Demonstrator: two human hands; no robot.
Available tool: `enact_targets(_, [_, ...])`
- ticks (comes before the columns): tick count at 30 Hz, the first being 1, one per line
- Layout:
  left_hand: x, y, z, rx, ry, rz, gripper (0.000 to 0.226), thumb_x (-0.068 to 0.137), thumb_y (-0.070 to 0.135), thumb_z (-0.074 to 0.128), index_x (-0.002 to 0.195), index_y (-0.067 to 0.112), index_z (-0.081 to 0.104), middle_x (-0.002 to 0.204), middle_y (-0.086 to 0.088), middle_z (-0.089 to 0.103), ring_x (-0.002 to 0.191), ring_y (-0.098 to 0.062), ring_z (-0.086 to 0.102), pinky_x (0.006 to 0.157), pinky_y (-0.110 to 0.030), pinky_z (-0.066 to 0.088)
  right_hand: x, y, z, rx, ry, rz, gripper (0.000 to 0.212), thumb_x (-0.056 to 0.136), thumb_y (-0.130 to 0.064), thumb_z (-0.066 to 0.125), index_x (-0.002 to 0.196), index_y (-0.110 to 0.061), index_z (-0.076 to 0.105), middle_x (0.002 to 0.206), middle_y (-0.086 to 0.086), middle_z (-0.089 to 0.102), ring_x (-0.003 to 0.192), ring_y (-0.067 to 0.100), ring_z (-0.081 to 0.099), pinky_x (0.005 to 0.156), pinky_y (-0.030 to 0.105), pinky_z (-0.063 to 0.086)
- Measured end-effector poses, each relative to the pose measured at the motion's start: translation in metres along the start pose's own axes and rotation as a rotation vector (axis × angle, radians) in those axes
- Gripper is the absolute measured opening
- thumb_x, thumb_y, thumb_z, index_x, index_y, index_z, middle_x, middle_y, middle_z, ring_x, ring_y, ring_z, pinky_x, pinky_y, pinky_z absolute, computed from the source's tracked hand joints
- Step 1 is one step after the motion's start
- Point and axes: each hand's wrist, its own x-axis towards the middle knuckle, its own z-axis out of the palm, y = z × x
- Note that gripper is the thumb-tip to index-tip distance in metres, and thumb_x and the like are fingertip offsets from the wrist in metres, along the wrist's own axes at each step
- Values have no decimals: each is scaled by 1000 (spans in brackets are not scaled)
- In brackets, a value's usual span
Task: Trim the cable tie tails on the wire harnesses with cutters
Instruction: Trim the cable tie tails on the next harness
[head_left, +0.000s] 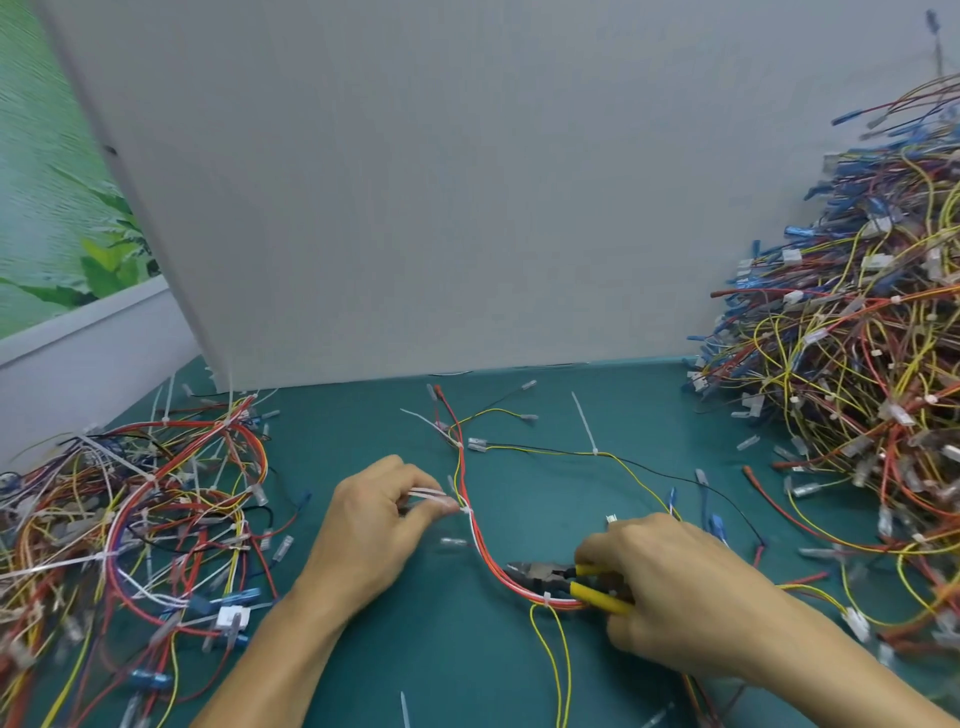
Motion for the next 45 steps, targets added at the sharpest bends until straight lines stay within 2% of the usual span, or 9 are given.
enact_targets(5, [0, -1, 1, -1, 63, -22, 31, 64, 27, 86, 58, 35, 57, 61, 4, 56, 63, -15, 51, 56, -20, 38, -1, 2, -4, 7, 0, 53, 17, 74, -32, 50, 81, -17, 48, 86, -1, 57, 85, 27, 56, 64, 33, 44])
enact_targets(13, [-5, 9, 6, -97, -160, 62, 27, 63, 24, 88, 59, 35, 64, 69, 10, 58, 63, -9, 54, 61, -19, 42, -1, -15, -2, 320, 256, 167, 23, 87, -46, 52, 101, -27, 47, 95, -8, 54, 94, 16, 51, 78, 33, 43])
enact_targets(17, [-8, 13, 12, -137, -264, 82, 18, 64, 28, 84, 68, 27, 66, 69, 8, 57, 66, -11, 53, 63, -25, 42, 0, -24, 9, 411, 149, 193, 26, 86, -48, 54, 99, -27, 46, 93, -8, 56, 93, 19, 54, 80, 34, 47])
enact_targets(22, [-7, 10, 18, -132, -345, 50, 23, 77, 3, 75, 93, 19, 72, 74, 7, 54, 65, -1, 54, 63, -7, 43, 1, -20, 13, 430, 72, 228, 25, 84, -48, 56, 95, -27, 47, 88, -7, 55, 88, 19, 55, 76, 35, 48])
enact_targets(25, [-6, 5, 16, -83, -354, 63, 31, 80, 4, 73, 106, 20, 71, 73, 10, 50, 68, 3, 54, 64, -3, 39, 2, -20, 14, 418, 57, 220, 25, 83, -47, 56, 97, -28, 46, 89, -8, 53, 88, 18, 54, 75, 34, 47])
enact_targets(32, [-2, -4, 12, 102, -412, 120, 5, 83, 25, 73, 80, 25, 77, 77, 8, 56, 76, -2, 52, 69, -12, 39, 2, -18, 12, 383, 26, 205, 26, 80, -46, 57, 96, -27, 50, 85, -9, 51, 86, 17, 53, 63, 27, 40])
enact_targets(37, [-1, -8, 9, 11, -460, 25, 27, 88, 21, 67, 66, 37, 65, 74, 8, 52, 77, -2, 51, 70, -13, 37, 1, -16, 7, 359, 19, 194, 24, 75, -41, 59, 89, -22, 57, 77, -2, 55, 77, 19, 54, 55, 29, 39])
enact_targets(39, [0, -7, 9, -18, -464, 10, 28, 89, 19, 65, 68, 36, 61, 77, 4, 56, 77, -4, 52, 73, -18, 40, 1, -15, 6, 331, 20, 182, 24, 74, -41, 60, 86, -20, 57, 73, -1, 54, 74, 20, 53, 54, 30, 39])
enact_targets(45, [-1, -4, 13, -89, -465, -36, 23, 94, 17, 55, 74, 28, 57, 79, 20, 61, 77, 2, 53, 72, -12, 39, 2, -12, 4, 227, 43, 141, 24, 71, -40, 58, 71, -18, 50, 61, 1, 44, 67, 25, 47, 55, 33, 39])
